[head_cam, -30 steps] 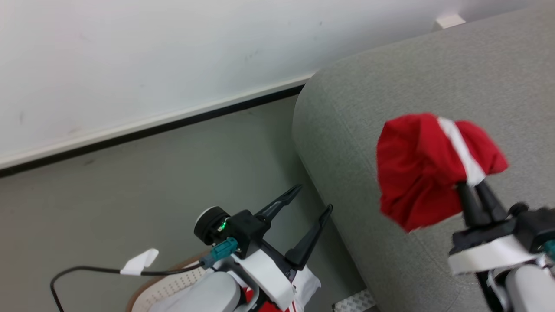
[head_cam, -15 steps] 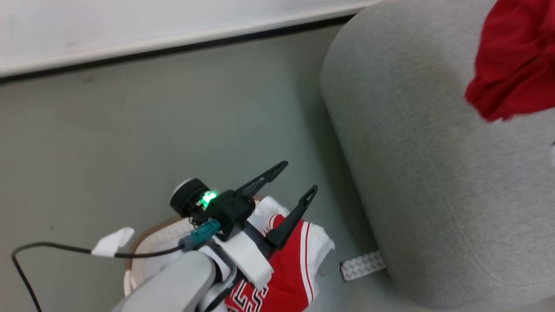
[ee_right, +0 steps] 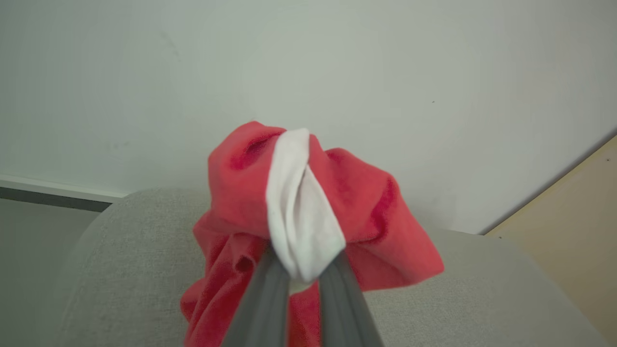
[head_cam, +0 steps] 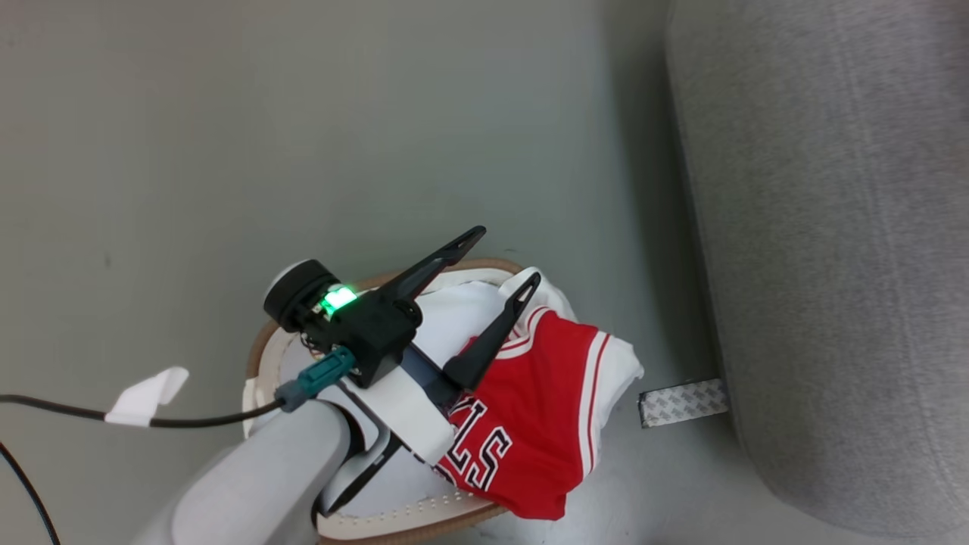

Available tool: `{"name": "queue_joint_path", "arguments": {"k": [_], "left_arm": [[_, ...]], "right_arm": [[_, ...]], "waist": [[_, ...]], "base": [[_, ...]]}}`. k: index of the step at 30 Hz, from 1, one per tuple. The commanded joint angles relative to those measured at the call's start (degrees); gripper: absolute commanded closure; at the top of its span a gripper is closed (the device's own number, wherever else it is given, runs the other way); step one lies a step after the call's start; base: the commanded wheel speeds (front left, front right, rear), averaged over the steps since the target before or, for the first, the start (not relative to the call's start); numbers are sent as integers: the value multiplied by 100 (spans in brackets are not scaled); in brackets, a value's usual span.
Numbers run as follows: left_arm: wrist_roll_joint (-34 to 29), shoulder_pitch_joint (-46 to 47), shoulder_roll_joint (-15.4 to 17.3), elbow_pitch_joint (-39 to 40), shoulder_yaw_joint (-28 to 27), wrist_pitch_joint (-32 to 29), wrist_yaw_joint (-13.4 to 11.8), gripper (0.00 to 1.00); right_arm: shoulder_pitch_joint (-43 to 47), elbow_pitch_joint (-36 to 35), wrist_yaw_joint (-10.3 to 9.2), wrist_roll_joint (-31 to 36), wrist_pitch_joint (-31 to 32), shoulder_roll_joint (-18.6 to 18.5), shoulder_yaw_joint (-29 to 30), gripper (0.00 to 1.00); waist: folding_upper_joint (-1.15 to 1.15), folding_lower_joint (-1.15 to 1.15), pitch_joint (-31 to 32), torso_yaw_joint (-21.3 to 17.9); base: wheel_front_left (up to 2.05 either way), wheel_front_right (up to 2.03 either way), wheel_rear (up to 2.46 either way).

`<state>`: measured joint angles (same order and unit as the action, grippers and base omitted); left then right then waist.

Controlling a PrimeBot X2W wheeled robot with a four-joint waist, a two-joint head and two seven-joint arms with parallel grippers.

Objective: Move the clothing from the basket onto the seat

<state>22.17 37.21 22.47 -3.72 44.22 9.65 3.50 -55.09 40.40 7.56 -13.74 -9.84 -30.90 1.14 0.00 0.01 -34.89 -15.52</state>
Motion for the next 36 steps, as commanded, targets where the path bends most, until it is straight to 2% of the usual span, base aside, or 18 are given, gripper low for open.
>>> {"name": "queue_joint_path", "arguments": {"k": [1,9,11,13,14,20,25,29,36], "left_arm": [[-27,69,37,41,-28,28,-25,0],[20,152,83,13,-65,63,-45,0],[28,165,74,-1,-68,54,-53,0],[40,172,60,-19,-67,67,-75,0],[50,167,51,-35,-64,76,-80,0],[139,72,-61,-217,-43,206,-92,0],[241,-39,-212,-481,-34,351,-103,0],[285,-189,-327,-707,-80,445,-146,0],[505,-528,-450,-1004,-418,544,-345,0]], "right_arm": [[-33,203,-13,102,108,-16,15,100],[-86,1117,-14,308,925,70,-19,98],[-141,1203,-14,320,935,78,-24,80],[-149,1247,-14,357,900,102,-58,45],[-151,1266,-14,362,879,116,-73,0],[-55,1434,-14,415,855,67,-309,0],[153,1461,-14,319,782,-3,-681,0],[348,1289,-14,124,637,-144,-1021,0],[733,534,-14,-356,247,-251,-1403,0]], "waist": [[0,-1,-182,170],[0,-1,-276,260],[0,-1,-267,265],[0,-1,-235,261],[0,-1,-206,257],[0,-1,143,272],[0,-1,687,338],[0,-1,1216,404],[0,-1,2170,559]], "base": [[0,0,0],[0,0,0],[0,0,0],[0,0,0],[0,0,0],[0,0,0],[0,0,0],[0,0,0],[0,0,0]]}}
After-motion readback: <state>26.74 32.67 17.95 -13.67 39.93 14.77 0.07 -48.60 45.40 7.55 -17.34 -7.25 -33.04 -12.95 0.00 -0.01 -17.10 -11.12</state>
